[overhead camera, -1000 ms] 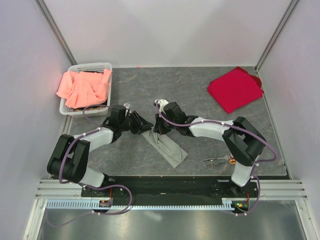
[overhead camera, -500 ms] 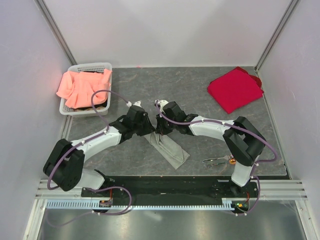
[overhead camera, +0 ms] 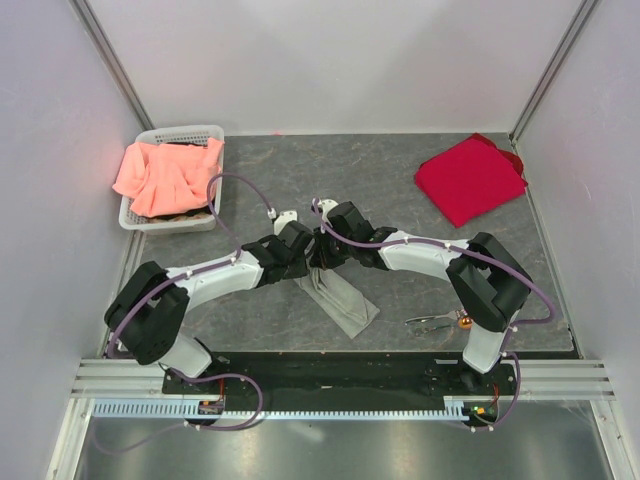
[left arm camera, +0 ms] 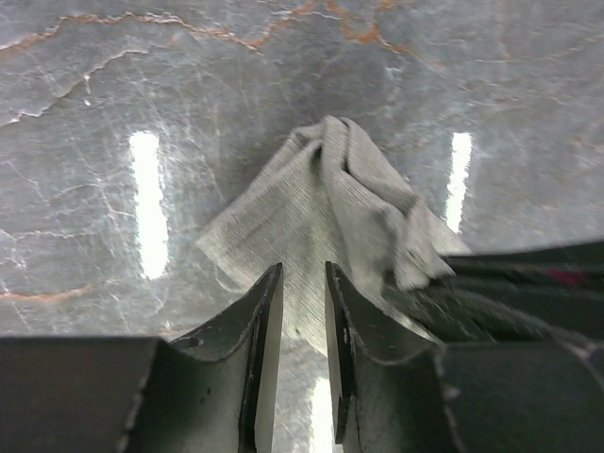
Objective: Fold the napkin into a case and place the utensils inside
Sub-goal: Fold the 2/3-rectangle-folded napkin at the center of the board.
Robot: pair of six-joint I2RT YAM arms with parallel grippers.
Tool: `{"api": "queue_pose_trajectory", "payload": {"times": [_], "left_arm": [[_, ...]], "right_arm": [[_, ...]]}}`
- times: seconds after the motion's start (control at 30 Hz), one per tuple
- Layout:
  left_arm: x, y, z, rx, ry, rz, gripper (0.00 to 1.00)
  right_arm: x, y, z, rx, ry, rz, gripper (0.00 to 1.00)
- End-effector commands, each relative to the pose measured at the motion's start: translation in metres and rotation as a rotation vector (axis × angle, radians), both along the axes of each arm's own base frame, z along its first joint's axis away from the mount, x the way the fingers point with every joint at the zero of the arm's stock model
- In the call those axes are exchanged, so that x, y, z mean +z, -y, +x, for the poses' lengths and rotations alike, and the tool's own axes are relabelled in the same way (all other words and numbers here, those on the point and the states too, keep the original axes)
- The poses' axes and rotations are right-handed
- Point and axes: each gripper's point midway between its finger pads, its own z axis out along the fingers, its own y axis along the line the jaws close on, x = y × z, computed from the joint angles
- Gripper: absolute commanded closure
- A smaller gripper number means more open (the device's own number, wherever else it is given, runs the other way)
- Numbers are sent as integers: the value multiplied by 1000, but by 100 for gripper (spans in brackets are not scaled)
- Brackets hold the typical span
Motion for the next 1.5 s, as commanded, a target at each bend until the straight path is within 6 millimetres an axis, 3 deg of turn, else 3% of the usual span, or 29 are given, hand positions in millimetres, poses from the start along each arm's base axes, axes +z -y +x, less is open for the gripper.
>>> {"api": "queue_pose_trajectory", "payload": {"times": [0.0, 0.37, 0.53, 0.7, 0.9, 1.07, 1.23, 1.47], "left_arm": [[2, -3, 14, 2, 43, 77, 68], [2, 2, 21, -14, 71, 175, 69], [-10, -1, 19, -11, 50, 229, 74], [-7, -7, 20, 9, 72, 270, 81], [4, 0, 19, 11, 85, 212, 98], [31, 2, 15, 21, 140, 113, 98], [45, 5, 12, -9, 161, 5, 98], [34, 10, 8, -30, 104, -87, 98]], "right_arm": [[16, -7, 4, -1, 16, 54, 100], [18, -11, 4, 5, 16, 77, 100], [18, -11, 5, 6, 14, 85, 100], [14, -10, 3, 8, 2, 85, 100], [12, -9, 1, 5, -10, 88, 100], [14, -8, 1, 2, -10, 91, 100], [15, -10, -1, 8, -21, 100, 100], [8, -21, -4, 27, -77, 127, 100]]}}
